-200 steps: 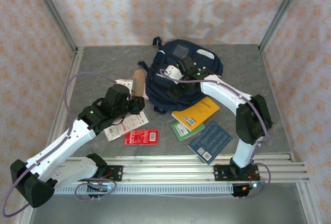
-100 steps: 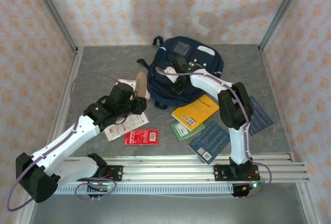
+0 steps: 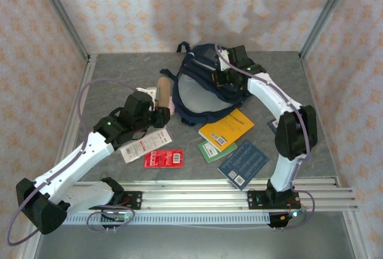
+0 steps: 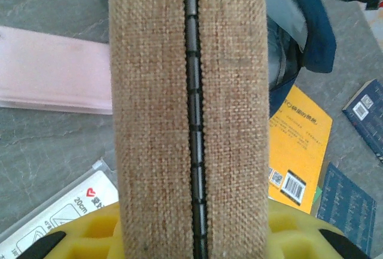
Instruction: Pack books, pencil case, and school supplies into a backpack
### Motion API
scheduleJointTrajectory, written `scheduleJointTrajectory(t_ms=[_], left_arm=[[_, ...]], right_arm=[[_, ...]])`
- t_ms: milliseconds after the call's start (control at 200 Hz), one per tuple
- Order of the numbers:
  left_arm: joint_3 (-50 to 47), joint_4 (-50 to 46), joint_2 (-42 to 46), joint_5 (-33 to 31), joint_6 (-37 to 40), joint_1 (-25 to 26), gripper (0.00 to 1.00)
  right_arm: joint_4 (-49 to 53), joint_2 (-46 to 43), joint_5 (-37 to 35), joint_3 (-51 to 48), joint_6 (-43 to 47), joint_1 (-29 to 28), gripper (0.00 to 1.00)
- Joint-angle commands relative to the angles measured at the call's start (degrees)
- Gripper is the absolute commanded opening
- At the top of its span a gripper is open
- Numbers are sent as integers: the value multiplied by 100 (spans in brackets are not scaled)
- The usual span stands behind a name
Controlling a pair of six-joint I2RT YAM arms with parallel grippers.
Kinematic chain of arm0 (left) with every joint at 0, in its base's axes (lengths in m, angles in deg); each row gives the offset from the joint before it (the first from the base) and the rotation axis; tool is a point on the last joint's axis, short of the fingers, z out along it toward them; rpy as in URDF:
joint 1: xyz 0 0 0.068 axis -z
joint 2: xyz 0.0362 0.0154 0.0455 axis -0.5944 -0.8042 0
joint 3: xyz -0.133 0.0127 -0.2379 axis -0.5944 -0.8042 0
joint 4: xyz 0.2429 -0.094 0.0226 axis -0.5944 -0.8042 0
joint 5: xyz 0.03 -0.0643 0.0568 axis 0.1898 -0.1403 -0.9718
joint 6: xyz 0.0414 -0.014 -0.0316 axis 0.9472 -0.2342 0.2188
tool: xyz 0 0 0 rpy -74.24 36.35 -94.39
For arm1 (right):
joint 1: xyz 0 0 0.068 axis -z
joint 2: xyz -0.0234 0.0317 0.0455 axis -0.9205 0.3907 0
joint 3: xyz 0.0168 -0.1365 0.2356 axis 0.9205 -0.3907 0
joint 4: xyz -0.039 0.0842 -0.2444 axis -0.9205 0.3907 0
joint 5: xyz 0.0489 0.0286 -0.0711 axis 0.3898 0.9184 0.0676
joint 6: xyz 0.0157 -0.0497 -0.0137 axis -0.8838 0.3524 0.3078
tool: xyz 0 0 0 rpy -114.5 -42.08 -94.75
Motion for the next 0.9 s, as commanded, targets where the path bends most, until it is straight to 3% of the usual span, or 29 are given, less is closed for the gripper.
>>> scheduleJointTrajectory(t_ms=[0,205,455,610,745,896], left_arm=[[260,8,61,67,7,-62,15],[419,-115,139,111,-29,-59,15],[553,-205,157,161,-102,-56,16],[730,-181,-176,555,-217,-61,17],[939,72,-587,606,-256,-97,17],[1295,423,-1262,1155,-537,-474,17]], right_arm=[[-798,-575,-635,-74,-1073,129,0],[60,-520,-489,799,-2462,166,0],[-450,-697,111,677,-3761,166,0],[-826,-872,458,449,-3999,166,0],[-1370,-1008,1296,32,-3845,197,0],[-2114,-1197,2255,-584,-3846,445,0]])
